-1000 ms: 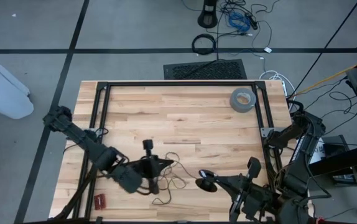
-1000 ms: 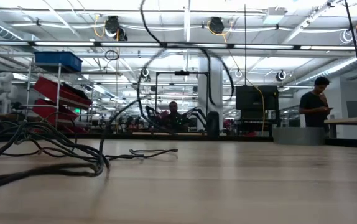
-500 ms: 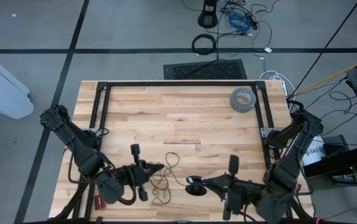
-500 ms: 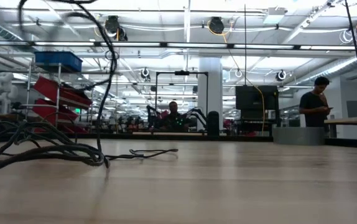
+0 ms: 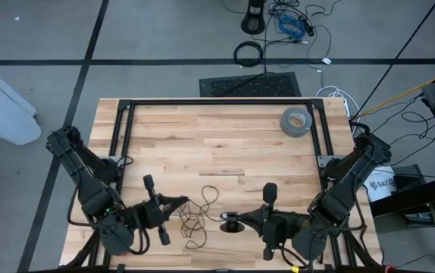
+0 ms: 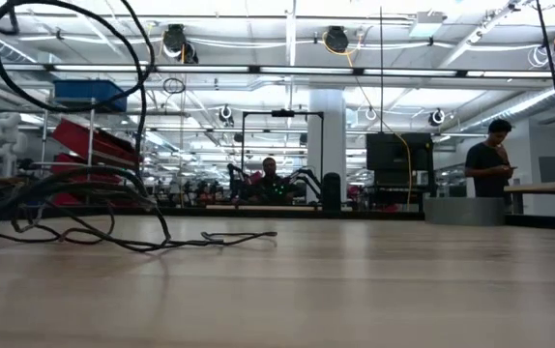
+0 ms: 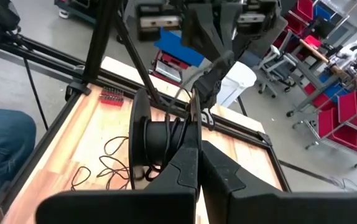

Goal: Coil cords
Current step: Coil the black wire onto the spool

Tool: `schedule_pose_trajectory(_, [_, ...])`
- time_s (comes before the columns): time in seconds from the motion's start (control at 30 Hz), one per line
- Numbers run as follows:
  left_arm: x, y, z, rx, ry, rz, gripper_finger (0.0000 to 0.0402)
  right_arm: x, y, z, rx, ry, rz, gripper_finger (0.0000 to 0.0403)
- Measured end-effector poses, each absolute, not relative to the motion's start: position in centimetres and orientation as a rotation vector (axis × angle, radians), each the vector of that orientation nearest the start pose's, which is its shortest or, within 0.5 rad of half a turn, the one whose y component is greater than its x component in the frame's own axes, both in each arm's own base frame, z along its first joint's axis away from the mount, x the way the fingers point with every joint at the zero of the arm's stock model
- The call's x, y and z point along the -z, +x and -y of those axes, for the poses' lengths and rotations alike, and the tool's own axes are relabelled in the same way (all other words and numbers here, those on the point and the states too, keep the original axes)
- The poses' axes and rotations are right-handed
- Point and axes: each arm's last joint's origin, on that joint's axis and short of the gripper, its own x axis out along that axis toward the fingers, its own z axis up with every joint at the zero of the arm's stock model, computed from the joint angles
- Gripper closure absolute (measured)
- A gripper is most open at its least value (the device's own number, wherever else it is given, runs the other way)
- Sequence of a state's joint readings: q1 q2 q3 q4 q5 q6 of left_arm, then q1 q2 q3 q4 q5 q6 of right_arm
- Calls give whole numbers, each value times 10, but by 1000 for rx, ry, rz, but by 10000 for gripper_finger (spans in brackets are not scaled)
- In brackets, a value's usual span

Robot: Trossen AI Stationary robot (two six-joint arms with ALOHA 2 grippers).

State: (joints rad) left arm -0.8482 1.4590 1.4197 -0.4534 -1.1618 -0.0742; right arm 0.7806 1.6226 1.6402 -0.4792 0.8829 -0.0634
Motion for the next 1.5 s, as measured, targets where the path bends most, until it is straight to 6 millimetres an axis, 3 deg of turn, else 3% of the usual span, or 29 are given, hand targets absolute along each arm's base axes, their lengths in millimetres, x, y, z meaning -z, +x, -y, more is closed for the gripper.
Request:
schedule_pose_trajectory(0.5, [-386,222,219,-297,265,-201,400,-388,280,-214,165,-361,-365,403])
schedule_pose_trajectory(0.73, [-386,227,220,-295,237,-188,400,-377,289,-213,143,-469,-420,403])
schedule_pose_trajectory(0.9, [-385,235,214,-282,203,-198,400,-368,303,-211,173,-528,-436,403])
schedule_pose_trajectory(1.17, [-377,252,210,-310,197,-208,400,-361,316,-199,332,-562,-444,403])
schedule_pose_trajectory(1.5, [-365,280,202,-370,191,-209,400,-345,330,-199,541,-676,-447,403])
